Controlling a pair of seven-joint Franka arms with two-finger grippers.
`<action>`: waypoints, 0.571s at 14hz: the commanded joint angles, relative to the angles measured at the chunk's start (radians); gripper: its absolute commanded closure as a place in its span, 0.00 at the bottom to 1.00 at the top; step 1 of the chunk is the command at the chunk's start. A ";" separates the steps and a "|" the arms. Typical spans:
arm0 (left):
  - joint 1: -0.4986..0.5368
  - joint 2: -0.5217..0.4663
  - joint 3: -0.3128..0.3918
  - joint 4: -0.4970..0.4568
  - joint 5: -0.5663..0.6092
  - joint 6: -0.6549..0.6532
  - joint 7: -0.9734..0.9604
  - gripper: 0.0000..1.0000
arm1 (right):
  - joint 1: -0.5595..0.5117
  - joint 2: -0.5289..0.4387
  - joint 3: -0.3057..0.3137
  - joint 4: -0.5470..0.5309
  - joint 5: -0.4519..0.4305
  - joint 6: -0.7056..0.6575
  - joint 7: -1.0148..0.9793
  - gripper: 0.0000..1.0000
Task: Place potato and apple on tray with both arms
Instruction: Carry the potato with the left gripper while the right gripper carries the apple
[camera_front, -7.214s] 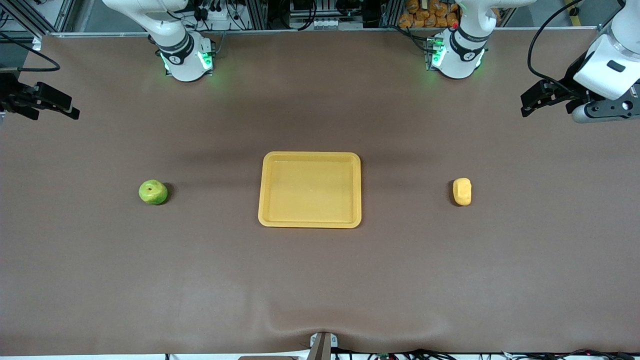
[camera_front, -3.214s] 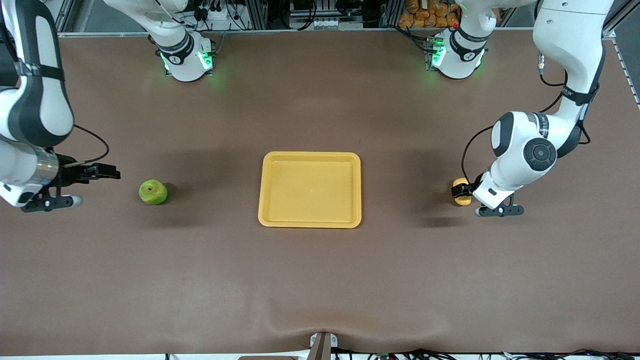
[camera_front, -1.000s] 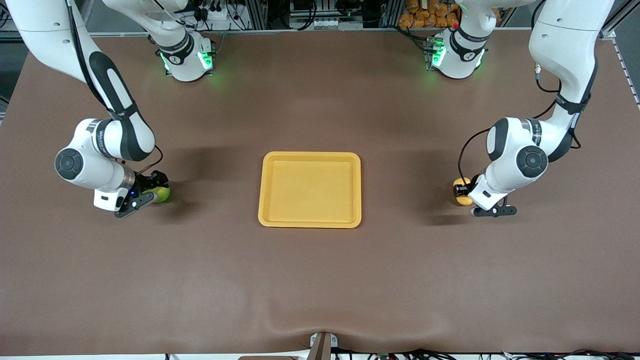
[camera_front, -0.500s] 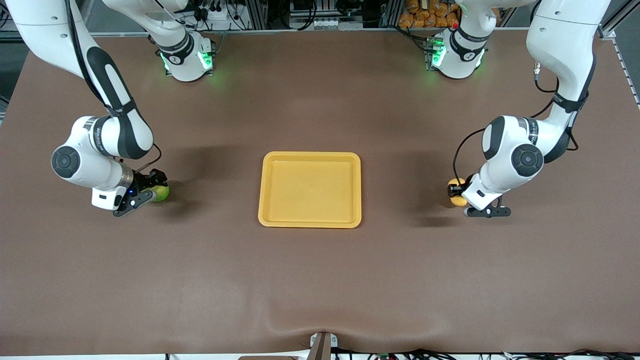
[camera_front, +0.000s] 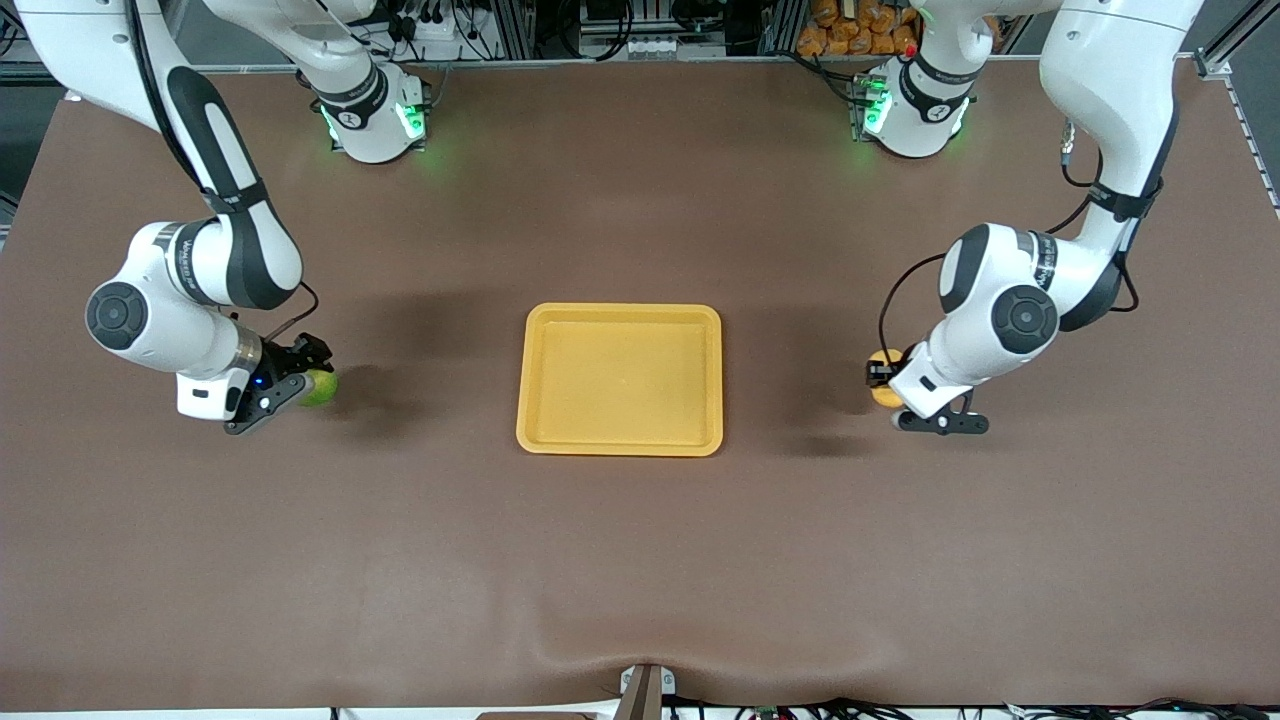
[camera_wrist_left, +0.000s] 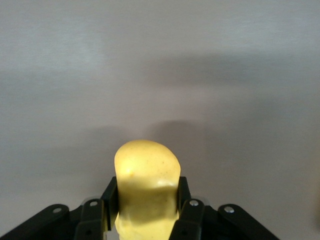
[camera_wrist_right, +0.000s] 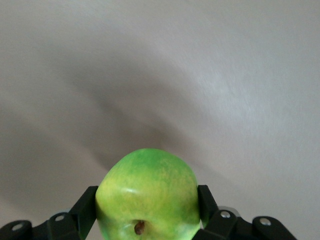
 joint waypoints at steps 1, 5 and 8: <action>-0.006 -0.020 -0.049 0.027 -0.002 -0.043 -0.070 1.00 | 0.000 -0.009 -0.001 0.035 0.012 -0.011 -0.209 0.86; -0.064 -0.010 -0.085 0.064 -0.004 -0.043 -0.170 1.00 | 0.022 -0.008 -0.001 0.083 0.013 -0.010 -0.389 0.86; -0.139 0.013 -0.085 0.112 -0.004 -0.043 -0.273 1.00 | 0.050 -0.008 0.005 0.123 0.013 -0.014 -0.537 0.86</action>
